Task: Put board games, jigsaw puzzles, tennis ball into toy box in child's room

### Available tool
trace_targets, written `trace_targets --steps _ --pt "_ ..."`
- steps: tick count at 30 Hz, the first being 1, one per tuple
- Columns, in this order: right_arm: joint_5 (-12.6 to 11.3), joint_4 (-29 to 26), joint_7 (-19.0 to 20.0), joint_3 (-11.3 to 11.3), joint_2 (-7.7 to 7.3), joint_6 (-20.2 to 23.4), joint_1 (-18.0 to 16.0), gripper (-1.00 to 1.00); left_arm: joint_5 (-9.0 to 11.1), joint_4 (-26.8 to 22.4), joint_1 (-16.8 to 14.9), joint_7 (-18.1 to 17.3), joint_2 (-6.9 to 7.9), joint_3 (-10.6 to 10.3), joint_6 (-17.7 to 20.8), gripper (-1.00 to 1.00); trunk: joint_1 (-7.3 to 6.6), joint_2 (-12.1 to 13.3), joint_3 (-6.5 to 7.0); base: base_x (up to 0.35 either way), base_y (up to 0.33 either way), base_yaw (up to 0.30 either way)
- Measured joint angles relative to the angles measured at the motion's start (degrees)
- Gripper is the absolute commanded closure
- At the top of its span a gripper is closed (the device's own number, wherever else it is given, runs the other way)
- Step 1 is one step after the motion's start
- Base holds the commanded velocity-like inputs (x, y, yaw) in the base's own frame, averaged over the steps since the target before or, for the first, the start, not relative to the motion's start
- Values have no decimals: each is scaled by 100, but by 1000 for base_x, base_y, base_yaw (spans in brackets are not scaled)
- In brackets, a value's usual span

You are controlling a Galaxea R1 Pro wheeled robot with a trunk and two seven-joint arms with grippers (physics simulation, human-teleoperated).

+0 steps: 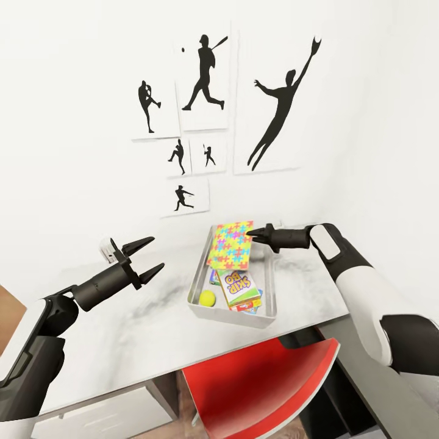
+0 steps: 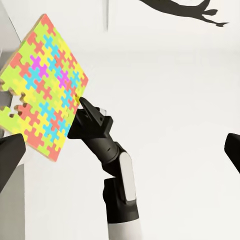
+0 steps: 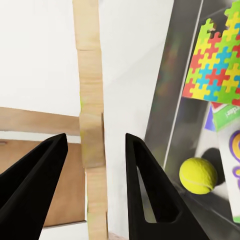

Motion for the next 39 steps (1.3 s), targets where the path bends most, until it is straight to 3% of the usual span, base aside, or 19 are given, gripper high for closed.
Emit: trace_targets --steps 8,15,20,39 --pt "-6 14 -331 -83 106 0 -7 100 -1 -1 -10 3 0 -6 1 -100 0 0 -8 0 0 0" --pt "-11 65 -490 -490 163 -12 -16 100 -2 -5 -16 3 0 -6 4 -100 0 0 -54 0 0 0" --pt "-11 103 -585 -648 201 -21 -25 100 -2 -10 -17 -3 0 -3 9 -100 0 0 -98 0 0 0" --pt "-27 139 -1129 -738 335 -25 -109 100 -2 -15 -18 -9 0 -2 18 -100 0 0 -274 0 0 0"
